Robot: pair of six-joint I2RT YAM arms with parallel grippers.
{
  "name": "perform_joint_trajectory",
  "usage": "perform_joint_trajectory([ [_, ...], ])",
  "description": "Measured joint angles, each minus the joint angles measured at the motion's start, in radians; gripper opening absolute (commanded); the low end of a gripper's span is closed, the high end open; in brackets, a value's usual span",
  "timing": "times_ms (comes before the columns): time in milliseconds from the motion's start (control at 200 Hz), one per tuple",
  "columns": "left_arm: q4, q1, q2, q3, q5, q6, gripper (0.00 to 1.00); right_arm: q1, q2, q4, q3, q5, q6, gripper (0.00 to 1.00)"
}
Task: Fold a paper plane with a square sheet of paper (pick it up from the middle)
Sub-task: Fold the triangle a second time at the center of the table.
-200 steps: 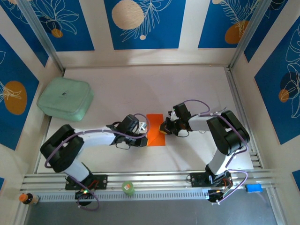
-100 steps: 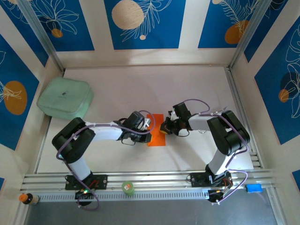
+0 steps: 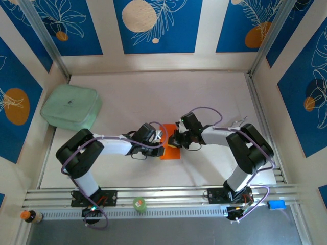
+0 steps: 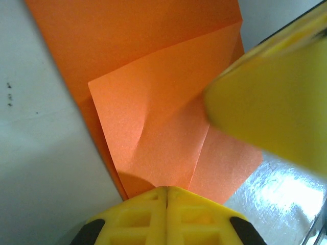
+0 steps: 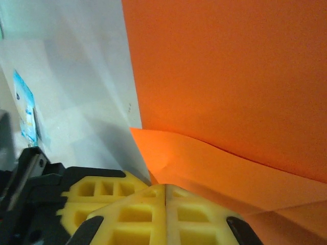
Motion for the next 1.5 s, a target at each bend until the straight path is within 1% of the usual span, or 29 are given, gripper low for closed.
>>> perform_joint_trajectory([
  [135,0.000,0.000,0.000,0.000,0.000,0.000,0.00,-0.019,0.024,-0.004,-0.015,0.005,0.003,0.00],
  [370,0.018,0.000,0.007,0.000,0.002,-0.008,0.00,-0.113,0.036,0.005,-0.016,-0.012,-0.006,0.00],
  [585,0.035,0.000,0.014,0.000,0.008,-0.011,0.00,-0.224,0.051,0.054,-0.026,-0.046,-0.014,0.00],
  [775,0.042,0.000,0.014,-0.002,0.008,-0.021,0.00,-0.264,0.037,0.073,-0.037,-0.065,-0.028,0.02],
  [900,0.044,0.000,0.013,-0.002,0.007,-0.038,0.01,-0.254,-0.037,0.056,-0.040,-0.064,-0.039,0.07],
  [1065,-0.011,-0.002,-0.013,0.009,-0.022,-0.036,0.15,-0.197,-0.140,0.019,-0.051,-0.048,-0.050,0.18],
  [1140,-0.051,-0.002,-0.024,0.039,-0.042,-0.026,0.18,-0.164,-0.175,0.008,-0.079,-0.042,-0.042,0.22],
  [1270,-0.088,0.005,-0.026,0.113,-0.063,0.010,0.18,-0.112,-0.204,-0.031,-0.127,-0.023,-0.013,0.32],
  [1500,-0.101,0.017,0.029,0.180,-0.064,0.047,0.17,-0.049,-0.230,-0.085,-0.139,0.012,0.046,0.35],
])
